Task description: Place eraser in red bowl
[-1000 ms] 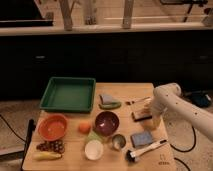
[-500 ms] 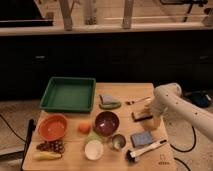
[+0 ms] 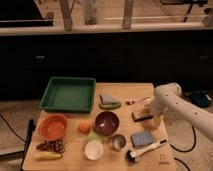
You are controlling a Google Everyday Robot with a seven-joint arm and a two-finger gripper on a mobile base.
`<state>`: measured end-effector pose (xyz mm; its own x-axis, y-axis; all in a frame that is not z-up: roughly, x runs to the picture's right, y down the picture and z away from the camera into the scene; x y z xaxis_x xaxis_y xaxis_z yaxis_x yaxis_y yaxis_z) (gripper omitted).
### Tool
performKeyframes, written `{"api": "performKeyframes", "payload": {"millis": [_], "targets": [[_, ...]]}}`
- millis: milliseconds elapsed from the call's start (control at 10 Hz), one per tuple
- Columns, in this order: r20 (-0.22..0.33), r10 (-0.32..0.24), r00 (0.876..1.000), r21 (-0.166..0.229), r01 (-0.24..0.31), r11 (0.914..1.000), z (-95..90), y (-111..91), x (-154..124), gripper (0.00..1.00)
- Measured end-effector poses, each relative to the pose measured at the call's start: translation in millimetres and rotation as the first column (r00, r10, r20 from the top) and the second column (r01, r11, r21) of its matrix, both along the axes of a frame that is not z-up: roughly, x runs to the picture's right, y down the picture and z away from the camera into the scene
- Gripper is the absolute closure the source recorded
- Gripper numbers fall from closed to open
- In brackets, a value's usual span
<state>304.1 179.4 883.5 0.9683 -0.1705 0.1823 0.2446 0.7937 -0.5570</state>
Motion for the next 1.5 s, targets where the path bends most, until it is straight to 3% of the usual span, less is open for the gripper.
{"api": "performKeyframes", "payload": {"millis": [1500], "targets": [[0.051,-0.07,0.996,0.007,0.069,0.9976,0.5,0.5,1.5,0.2]]}}
